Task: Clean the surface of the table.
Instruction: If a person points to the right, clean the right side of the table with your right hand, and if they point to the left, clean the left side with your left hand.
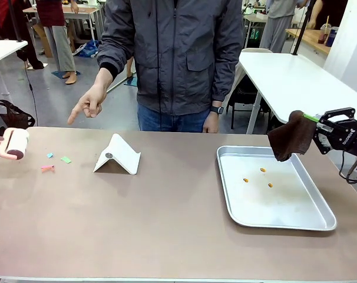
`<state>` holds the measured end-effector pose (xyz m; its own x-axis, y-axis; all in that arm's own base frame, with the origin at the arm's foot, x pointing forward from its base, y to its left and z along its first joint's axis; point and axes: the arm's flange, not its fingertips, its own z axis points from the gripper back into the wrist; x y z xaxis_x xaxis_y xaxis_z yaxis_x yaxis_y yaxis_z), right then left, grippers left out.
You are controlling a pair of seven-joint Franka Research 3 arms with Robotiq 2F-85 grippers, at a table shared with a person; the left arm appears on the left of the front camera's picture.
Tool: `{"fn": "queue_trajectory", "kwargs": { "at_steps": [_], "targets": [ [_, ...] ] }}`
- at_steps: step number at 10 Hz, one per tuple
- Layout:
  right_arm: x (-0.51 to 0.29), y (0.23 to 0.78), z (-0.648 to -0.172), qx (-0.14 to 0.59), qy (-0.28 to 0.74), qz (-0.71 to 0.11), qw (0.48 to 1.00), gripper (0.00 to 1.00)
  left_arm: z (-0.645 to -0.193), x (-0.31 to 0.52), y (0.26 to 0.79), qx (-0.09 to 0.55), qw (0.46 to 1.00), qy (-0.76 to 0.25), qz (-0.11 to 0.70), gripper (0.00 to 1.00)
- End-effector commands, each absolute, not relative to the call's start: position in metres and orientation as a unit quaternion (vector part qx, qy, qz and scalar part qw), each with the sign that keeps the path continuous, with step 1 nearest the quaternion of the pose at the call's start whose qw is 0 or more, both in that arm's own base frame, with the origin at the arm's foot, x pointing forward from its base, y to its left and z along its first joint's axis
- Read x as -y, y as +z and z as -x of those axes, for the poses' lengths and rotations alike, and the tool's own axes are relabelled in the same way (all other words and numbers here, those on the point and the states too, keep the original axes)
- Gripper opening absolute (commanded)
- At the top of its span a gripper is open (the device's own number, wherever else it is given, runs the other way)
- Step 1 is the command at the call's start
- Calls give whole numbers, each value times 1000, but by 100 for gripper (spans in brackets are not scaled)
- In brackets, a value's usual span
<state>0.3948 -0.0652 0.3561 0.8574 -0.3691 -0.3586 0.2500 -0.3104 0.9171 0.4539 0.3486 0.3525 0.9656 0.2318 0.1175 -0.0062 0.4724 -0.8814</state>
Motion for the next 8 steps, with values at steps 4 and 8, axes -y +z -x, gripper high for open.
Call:
{"fn": "queue_trajectory", "kwargs": {
  "at_steps": [4, 8],
  "targets": [
    [65, 359, -394, 37, -257, -768, 585, 0, -453, -345, 346, 94, 859, 67, 498, 22],
    [65, 359, -394, 37, -257, -768, 585, 0, -449, -339, 343, 82, 868, 65, 485, 22]
  ]
}}
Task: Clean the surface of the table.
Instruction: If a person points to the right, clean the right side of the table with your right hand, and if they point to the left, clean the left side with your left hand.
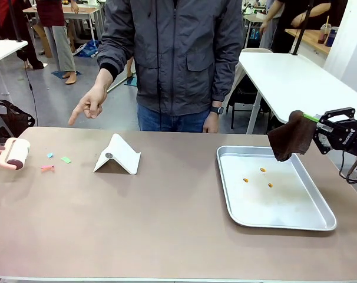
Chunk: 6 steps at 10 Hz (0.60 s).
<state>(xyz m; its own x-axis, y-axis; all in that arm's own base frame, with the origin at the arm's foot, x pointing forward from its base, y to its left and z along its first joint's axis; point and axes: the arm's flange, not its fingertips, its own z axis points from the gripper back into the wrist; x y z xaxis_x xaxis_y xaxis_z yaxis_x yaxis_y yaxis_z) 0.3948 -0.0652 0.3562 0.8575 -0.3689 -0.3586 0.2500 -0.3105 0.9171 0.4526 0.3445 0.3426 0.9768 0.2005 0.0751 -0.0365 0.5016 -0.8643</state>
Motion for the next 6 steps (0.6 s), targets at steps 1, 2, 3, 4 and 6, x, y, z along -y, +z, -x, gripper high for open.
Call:
{"fn": "queue_trajectory", "kwargs": {
  "at_steps": [1, 2, 3, 4, 6],
  "targets": [
    [65, 359, -394, 37, -257, -768, 585, 0, -448, -335, 344, 82, 869, 64, 484, 22],
    [65, 359, -394, 37, -257, -768, 585, 0, -448, -332, 343, 81, 873, 66, 476, 22],
    [65, 359, -394, 37, -257, -768, 585, 0, -449, -330, 340, 85, 876, 72, 469, 22],
    [65, 359, -394, 37, -257, -768, 585, 0, -451, -326, 337, 96, 882, 77, 455, 22],
    [65, 359, -394, 37, -257, -768, 585, 0, -453, -318, 332, 105, 891, 77, 435, 22]
  ]
}}
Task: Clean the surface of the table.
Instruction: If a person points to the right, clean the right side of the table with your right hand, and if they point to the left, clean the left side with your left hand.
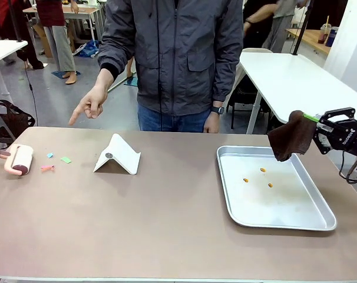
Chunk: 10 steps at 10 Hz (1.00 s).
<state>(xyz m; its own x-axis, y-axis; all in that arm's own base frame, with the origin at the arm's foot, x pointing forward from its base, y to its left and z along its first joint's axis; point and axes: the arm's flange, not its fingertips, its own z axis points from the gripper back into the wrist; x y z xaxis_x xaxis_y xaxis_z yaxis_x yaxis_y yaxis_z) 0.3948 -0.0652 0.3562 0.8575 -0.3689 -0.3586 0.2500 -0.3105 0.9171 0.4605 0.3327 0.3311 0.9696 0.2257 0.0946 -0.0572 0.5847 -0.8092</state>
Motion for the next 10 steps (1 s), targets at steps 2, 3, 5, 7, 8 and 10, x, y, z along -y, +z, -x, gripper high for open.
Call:
{"fn": "queue_trajectory", "kwargs": {
  "at_steps": [2, 3, 5, 7, 8, 10],
  "targets": [
    [65, 359, -394, 37, -257, -768, 585, 0, -455, -311, 327, 110, 897, 76, 421, 22],
    [65, 359, -394, 37, -257, -768, 585, 0, -457, -306, 324, 102, 901, 76, 415, 22],
    [65, 359, -394, 37, -257, -768, 585, 0, -465, -297, 317, 85, 905, 78, 410, 22],
    [65, 359, -394, 37, -257, -768, 585, 0, -473, -283, 309, 66, 908, 72, 407, 22],
    [65, 359, -394, 37, -257, -768, 585, 0, -477, -278, 305, 57, 909, 72, 406, 22],
    [65, 359, -394, 37, -257, -768, 585, 0, -484, -267, 299, 45, 914, 67, 398, 22]
  ]
}}
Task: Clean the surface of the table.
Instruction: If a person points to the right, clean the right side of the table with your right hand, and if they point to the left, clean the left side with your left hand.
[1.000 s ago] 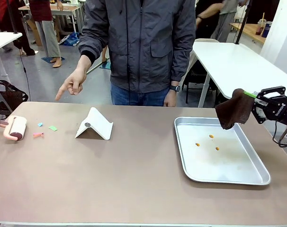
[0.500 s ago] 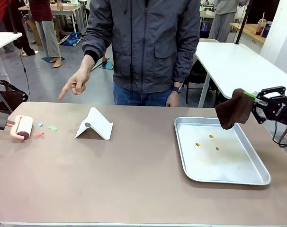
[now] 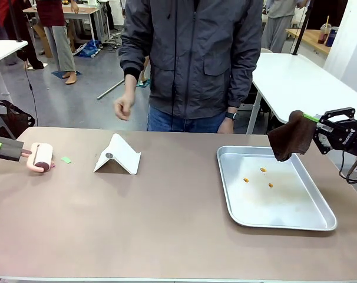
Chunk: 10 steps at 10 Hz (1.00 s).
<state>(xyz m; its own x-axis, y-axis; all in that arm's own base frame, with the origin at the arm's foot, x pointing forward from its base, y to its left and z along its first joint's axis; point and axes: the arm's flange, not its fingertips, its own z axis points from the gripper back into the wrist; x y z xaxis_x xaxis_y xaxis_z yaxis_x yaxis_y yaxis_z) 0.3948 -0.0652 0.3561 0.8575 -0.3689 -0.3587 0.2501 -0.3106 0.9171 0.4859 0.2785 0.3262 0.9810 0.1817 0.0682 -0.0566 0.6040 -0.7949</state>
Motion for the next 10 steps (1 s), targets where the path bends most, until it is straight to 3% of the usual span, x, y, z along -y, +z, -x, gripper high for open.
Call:
{"fn": "queue_trajectory", "kwargs": {
  "at_steps": [1, 10],
  "targets": [
    [65, 359, -394, 37, -257, -768, 585, 0, -486, -262, 296, 39, 916, 63, 395, 22],
    [65, 359, -394, 37, -257, -768, 585, 0, -505, -197, 277, -11, 922, 17, 387, 22]
  ]
}}
